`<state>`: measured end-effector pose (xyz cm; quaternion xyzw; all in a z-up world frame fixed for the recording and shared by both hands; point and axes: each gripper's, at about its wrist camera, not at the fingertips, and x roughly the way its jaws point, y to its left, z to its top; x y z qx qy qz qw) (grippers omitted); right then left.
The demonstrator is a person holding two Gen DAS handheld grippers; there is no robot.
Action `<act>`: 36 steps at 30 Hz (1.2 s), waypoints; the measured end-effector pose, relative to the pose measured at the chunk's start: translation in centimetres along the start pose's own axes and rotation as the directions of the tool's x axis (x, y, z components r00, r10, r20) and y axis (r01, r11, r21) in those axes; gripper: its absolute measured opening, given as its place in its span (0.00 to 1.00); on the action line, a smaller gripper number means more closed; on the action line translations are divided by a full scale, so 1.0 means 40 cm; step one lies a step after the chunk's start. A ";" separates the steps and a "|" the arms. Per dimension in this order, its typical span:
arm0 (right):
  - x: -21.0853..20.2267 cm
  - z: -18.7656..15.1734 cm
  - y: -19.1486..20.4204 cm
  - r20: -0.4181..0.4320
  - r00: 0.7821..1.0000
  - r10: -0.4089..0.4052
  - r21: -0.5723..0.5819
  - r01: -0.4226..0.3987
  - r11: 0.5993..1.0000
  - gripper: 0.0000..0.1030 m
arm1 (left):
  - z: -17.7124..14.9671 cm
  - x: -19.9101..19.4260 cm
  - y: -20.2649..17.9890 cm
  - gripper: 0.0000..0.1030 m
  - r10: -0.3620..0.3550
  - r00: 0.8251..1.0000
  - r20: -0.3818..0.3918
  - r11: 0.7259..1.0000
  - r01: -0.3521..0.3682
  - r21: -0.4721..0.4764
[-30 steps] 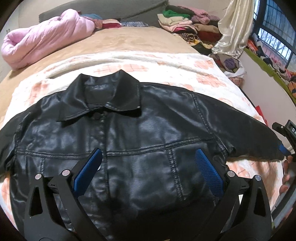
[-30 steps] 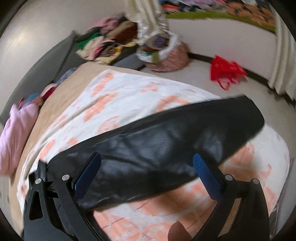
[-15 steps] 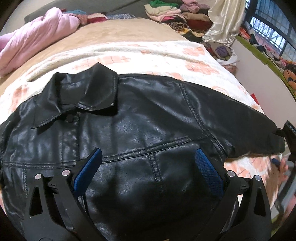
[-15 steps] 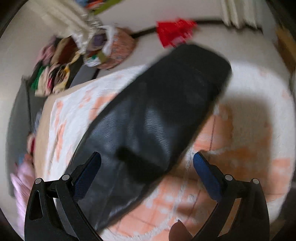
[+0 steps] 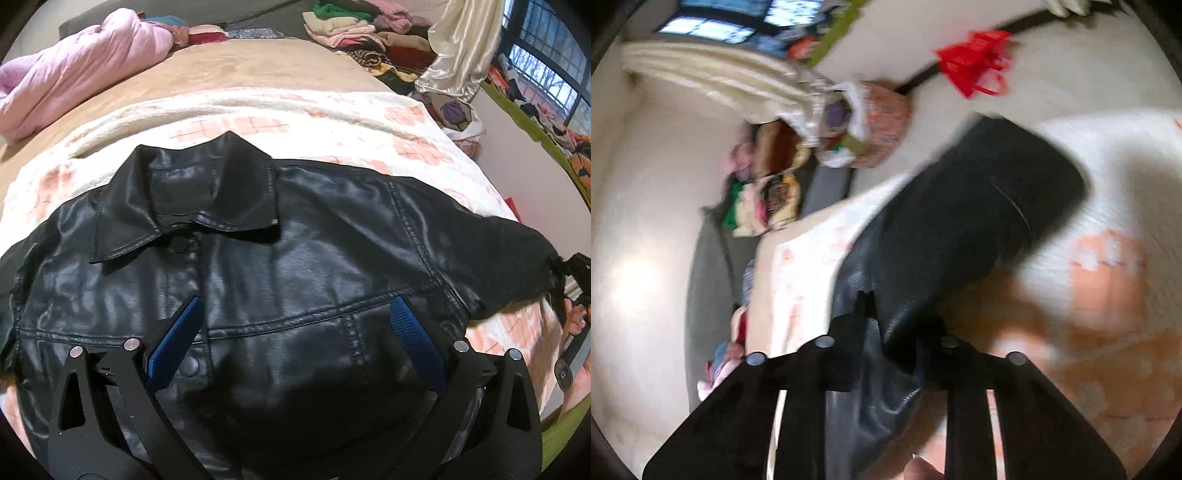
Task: Fold large clothes
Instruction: 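Close the right tool on the sleeve and lift it, then fold the held sleeve across the jacket body and open the right tool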
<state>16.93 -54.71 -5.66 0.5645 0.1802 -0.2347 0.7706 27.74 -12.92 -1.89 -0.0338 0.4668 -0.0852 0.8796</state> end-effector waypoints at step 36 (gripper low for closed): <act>-0.094 -0.888 0.473 -0.499 0.866 0.010 -0.866 -0.499 0.031 0.15 | -0.047 -0.246 0.383 0.92 -0.295 0.927 0.232 0.840 0.368 -0.398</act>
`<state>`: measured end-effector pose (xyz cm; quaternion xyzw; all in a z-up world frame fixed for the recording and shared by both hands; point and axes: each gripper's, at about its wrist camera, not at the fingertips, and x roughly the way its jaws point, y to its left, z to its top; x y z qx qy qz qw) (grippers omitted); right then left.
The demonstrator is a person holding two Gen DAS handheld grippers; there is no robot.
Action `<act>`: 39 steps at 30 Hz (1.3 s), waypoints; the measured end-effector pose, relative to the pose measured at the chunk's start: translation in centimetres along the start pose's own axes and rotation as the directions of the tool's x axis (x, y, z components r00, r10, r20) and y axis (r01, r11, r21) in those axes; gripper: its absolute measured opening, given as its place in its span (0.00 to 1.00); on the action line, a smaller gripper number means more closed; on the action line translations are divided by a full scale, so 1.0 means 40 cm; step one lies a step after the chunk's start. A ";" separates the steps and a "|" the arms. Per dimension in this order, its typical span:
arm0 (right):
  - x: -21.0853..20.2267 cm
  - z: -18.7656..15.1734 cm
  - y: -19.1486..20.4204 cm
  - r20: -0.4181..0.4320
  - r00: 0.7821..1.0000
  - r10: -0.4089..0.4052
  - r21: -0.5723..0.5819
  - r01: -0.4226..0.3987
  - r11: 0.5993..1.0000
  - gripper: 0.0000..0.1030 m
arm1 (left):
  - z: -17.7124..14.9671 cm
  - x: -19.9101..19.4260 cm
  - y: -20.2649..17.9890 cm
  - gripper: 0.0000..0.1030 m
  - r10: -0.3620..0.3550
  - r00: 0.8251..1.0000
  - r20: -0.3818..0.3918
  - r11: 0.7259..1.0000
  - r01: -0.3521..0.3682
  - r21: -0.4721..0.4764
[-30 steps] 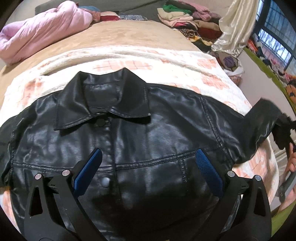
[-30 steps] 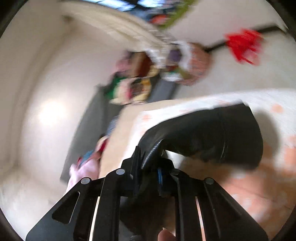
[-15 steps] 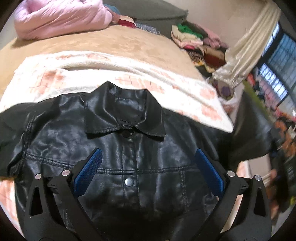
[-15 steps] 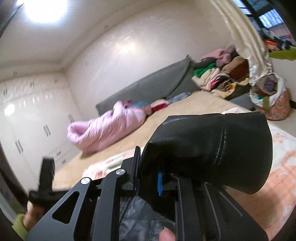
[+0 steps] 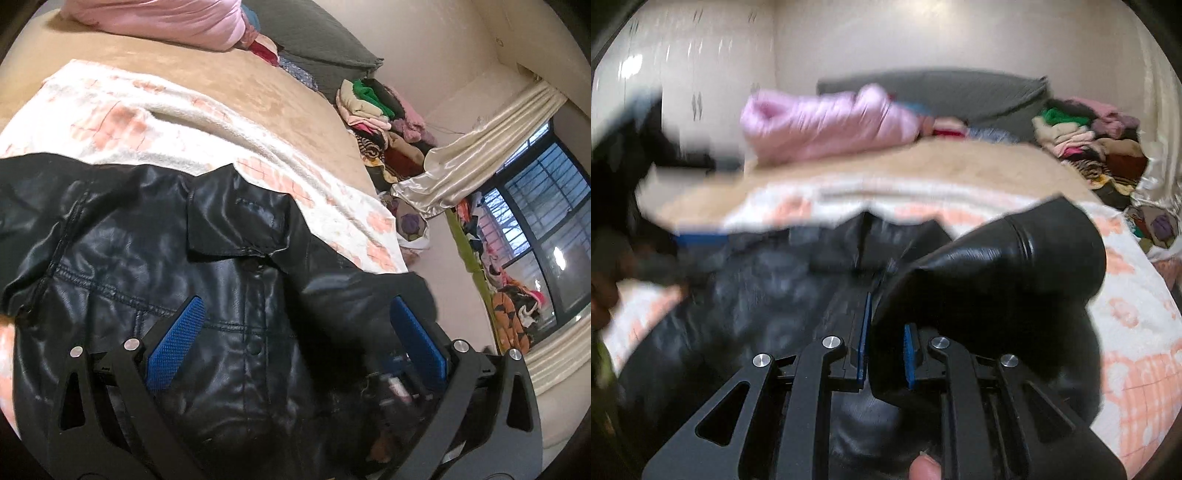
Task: Fold large clothes
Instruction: 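Fold the held sleeve across the jacket body and open the right tool, then grasp the jacket side panel by the pocket flap with the left tool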
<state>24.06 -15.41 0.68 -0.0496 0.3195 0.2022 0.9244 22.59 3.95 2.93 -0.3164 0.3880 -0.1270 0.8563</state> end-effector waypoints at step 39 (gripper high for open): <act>-0.150 0.000 -0.057 0.133 0.960 0.247 0.232 -0.272 0.934 0.70 | -0.048 -0.040 0.092 0.92 0.008 0.999 -0.034 0.996 -0.011 -0.090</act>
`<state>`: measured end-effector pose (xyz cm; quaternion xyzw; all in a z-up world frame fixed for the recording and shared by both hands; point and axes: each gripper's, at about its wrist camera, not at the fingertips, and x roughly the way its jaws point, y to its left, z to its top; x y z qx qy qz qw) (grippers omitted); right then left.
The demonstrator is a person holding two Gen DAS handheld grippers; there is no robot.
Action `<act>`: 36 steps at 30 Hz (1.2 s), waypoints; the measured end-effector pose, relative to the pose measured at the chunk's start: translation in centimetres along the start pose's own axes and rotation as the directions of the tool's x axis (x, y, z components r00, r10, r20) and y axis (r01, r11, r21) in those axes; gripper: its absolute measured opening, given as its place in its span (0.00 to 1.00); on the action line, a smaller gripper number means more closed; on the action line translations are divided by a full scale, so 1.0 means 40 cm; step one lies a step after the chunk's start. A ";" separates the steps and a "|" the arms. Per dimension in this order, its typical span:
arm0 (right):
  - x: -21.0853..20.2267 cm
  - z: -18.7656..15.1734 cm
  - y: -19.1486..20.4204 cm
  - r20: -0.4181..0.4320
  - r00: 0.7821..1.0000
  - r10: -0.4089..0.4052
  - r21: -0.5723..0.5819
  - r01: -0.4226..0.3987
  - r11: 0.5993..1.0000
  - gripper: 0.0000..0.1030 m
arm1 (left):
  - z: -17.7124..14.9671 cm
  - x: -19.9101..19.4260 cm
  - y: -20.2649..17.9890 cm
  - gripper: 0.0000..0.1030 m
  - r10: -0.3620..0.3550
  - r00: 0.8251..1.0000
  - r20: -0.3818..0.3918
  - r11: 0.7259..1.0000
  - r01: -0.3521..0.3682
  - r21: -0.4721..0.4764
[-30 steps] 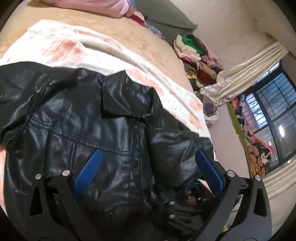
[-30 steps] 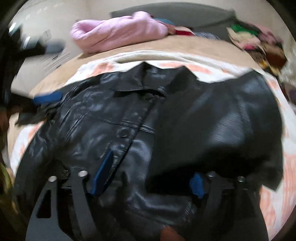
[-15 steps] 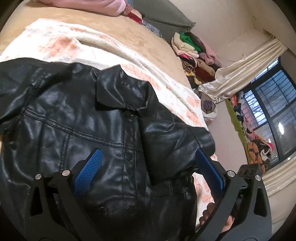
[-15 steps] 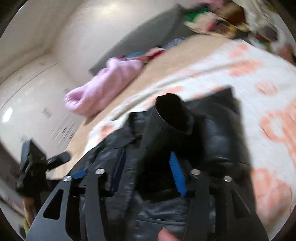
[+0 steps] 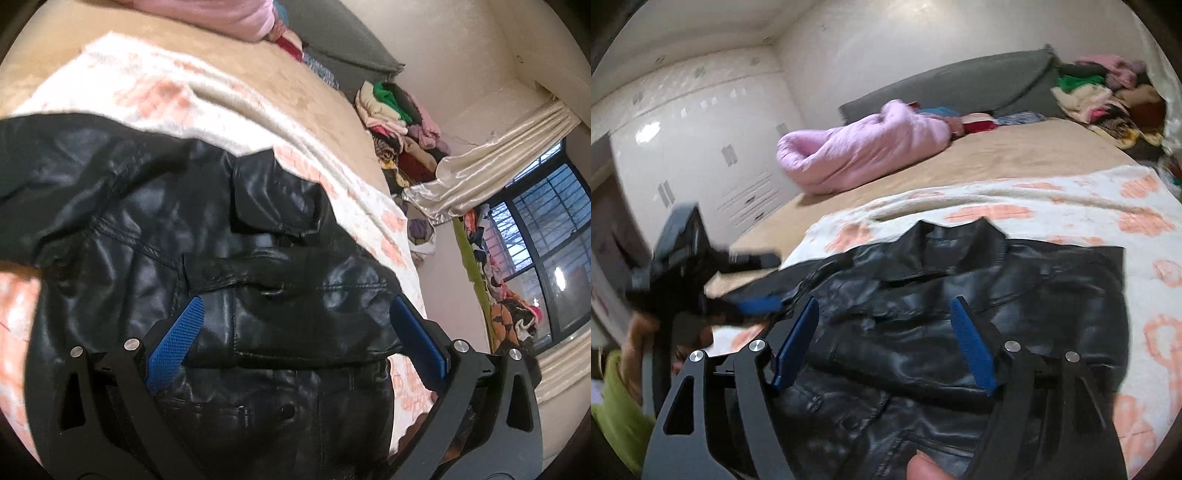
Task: Fold large clothes
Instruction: 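Grasp the jacket side panel by the pocket flap with the left tool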
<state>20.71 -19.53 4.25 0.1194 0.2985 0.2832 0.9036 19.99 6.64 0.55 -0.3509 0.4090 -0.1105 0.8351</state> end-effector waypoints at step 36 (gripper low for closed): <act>-0.157 0.010 -0.332 0.047 0.887 -0.460 0.343 0.418 0.841 0.58 | 0.094 -0.110 -0.196 0.02 0.007 0.989 0.149 0.941 -0.057 0.334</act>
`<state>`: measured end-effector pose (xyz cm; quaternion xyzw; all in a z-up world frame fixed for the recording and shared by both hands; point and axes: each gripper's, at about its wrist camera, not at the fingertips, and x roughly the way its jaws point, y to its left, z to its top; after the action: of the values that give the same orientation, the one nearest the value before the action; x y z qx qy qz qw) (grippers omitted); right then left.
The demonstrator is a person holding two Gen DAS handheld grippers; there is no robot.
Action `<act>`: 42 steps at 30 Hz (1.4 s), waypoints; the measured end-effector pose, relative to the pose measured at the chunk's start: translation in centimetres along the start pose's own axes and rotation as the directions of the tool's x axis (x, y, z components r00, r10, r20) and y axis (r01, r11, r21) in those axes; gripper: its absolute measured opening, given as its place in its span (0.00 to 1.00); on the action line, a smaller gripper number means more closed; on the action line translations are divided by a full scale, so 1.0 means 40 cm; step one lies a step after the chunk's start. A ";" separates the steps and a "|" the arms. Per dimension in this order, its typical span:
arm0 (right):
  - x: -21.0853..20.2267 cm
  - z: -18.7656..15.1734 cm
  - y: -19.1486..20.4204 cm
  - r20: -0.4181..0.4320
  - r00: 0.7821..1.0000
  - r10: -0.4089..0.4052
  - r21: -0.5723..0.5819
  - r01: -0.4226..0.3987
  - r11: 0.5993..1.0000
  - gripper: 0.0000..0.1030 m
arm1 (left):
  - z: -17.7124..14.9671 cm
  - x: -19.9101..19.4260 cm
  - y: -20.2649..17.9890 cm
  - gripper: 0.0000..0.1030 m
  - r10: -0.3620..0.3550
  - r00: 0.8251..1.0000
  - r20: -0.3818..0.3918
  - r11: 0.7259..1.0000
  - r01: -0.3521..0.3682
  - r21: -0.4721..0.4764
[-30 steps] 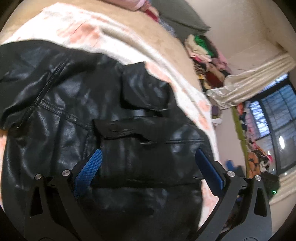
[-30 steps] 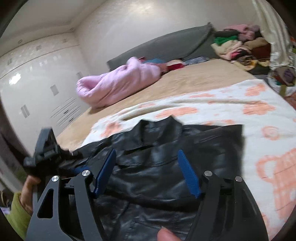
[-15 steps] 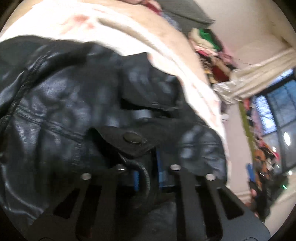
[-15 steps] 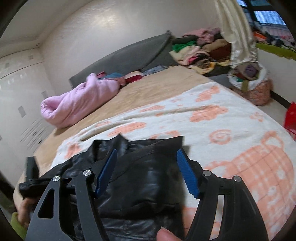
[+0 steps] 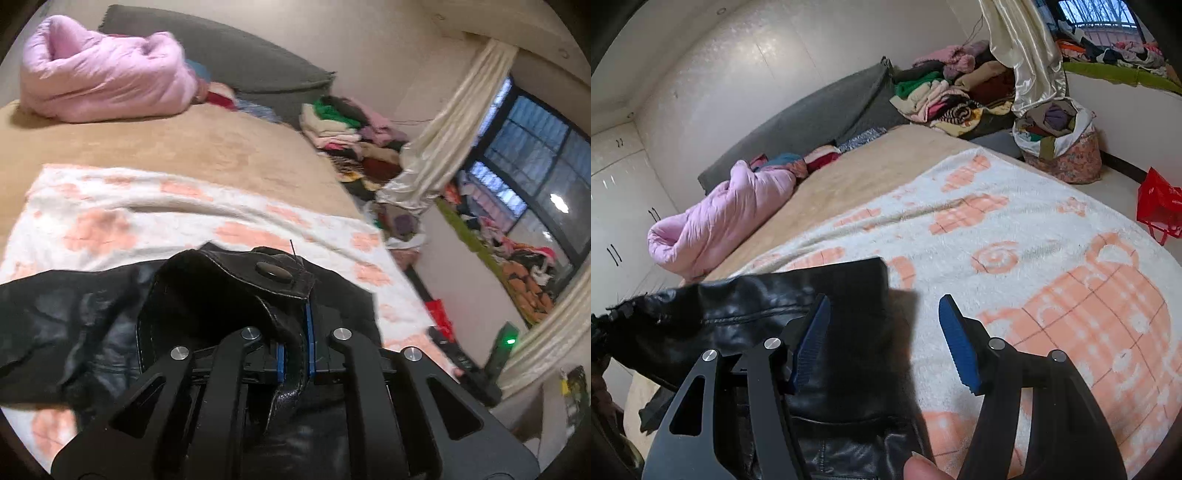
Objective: Fold large clothes
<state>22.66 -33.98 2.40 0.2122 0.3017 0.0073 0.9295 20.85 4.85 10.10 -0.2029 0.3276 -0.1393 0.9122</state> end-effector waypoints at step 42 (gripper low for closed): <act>0.348 -0.083 0.221 -0.280 0.946 -0.162 -0.398 0.039 0.917 0.52 | -0.176 0.097 0.300 0.07 0.128 0.983 -0.133 0.990 -0.135 -0.045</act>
<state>33.19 -22.67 -4.27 0.0046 0.4459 0.0512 0.8936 20.62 11.94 -2.49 -0.1957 0.4024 -0.0826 0.8905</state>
